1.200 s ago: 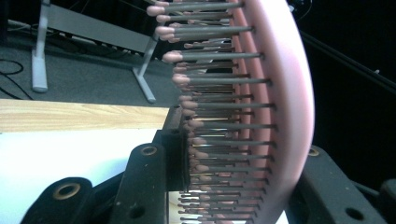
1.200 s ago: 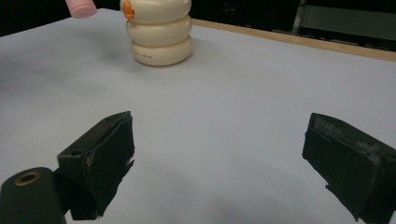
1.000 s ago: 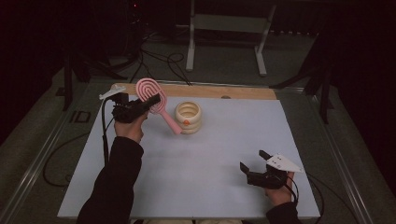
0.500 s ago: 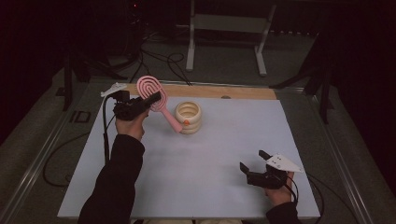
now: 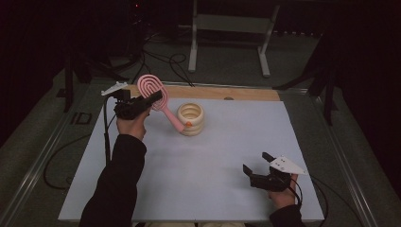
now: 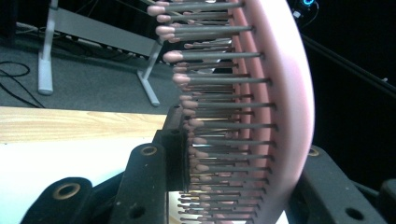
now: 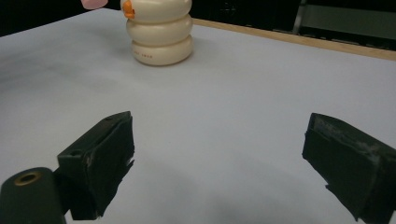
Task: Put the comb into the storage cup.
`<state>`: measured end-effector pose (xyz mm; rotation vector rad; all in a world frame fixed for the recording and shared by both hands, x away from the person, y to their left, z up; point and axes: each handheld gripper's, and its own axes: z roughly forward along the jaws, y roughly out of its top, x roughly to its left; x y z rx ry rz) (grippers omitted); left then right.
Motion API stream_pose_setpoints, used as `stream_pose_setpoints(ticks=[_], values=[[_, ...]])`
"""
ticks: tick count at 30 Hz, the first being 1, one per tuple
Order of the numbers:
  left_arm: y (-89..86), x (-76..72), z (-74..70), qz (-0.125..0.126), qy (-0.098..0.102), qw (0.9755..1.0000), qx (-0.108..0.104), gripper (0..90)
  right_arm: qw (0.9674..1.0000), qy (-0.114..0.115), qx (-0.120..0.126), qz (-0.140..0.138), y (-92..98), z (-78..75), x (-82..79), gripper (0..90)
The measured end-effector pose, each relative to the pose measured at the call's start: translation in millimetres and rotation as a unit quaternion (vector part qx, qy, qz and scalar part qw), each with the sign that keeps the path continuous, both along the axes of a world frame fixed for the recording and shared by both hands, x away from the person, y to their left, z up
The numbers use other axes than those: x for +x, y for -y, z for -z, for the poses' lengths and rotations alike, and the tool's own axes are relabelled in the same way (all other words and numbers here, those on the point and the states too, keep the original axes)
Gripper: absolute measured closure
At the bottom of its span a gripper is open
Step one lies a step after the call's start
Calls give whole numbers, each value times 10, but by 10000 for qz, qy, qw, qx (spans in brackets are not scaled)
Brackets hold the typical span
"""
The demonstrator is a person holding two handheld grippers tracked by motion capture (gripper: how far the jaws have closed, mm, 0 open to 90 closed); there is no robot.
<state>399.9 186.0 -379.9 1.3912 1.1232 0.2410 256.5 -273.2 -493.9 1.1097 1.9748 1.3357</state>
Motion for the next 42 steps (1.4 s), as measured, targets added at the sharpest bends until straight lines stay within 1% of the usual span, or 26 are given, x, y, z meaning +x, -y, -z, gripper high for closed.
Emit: stream_pose_setpoints(ticks=[16,29,42], values=[[3,44,-56,-35,26,10000,-51,644,10000,-14,-8,3,1,2,1,91],[47,97,-113,-78,45,10000,0,643,10000,-18,2,-7,0,5,3,91],[84,178,-136,-140,26,9999,-8,644,10000,-45,17,-7,-3,8,3,91]])
